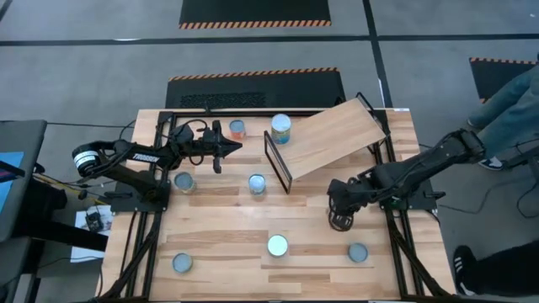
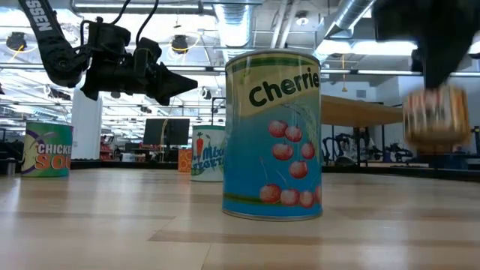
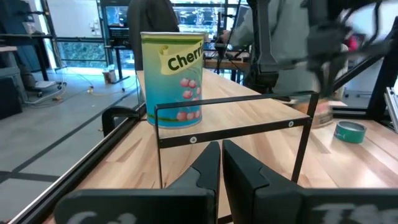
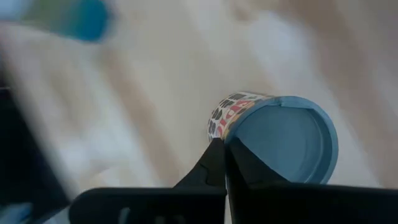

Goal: Pick and place cans onto a shelf
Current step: Put the can of beans on the shelf, then put the can of tuna on the shelf

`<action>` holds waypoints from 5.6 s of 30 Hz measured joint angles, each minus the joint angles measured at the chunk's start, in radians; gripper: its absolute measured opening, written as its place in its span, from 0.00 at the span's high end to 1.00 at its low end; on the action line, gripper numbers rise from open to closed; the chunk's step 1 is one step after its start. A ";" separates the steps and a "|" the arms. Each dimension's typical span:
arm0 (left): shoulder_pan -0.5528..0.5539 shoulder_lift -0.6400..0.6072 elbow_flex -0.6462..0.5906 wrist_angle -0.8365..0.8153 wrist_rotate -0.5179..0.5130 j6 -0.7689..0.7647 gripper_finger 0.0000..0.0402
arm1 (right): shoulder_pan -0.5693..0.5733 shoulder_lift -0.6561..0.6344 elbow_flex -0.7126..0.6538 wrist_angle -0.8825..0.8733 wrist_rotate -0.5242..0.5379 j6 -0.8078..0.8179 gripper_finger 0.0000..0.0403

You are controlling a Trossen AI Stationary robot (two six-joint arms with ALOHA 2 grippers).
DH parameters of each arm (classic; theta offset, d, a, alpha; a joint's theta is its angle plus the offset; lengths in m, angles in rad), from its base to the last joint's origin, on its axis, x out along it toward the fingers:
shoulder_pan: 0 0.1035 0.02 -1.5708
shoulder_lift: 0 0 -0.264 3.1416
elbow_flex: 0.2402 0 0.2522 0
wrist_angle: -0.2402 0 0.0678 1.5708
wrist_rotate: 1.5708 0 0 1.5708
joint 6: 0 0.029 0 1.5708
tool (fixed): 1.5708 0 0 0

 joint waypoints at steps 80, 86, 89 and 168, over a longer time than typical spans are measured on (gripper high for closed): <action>0.000 0.000 0.000 -0.021 0.000 0.023 0.98 | -0.654 0.216 0.537 -0.072 0.162 -1.200 0.88; 0.000 0.000 0.000 -0.021 0.000 0.023 0.98 | -0.557 -0.016 0.121 0.374 0.160 -1.044 0.95; 0.000 0.000 0.000 -0.021 0.000 0.023 0.98 | -0.504 -0.098 -0.083 0.671 0.159 -0.979 0.97; -0.318 0.000 0.001 -0.126 0.150 0.093 0.98 | 0.516 0.570 0.186 -0.082 0.081 1.040 0.65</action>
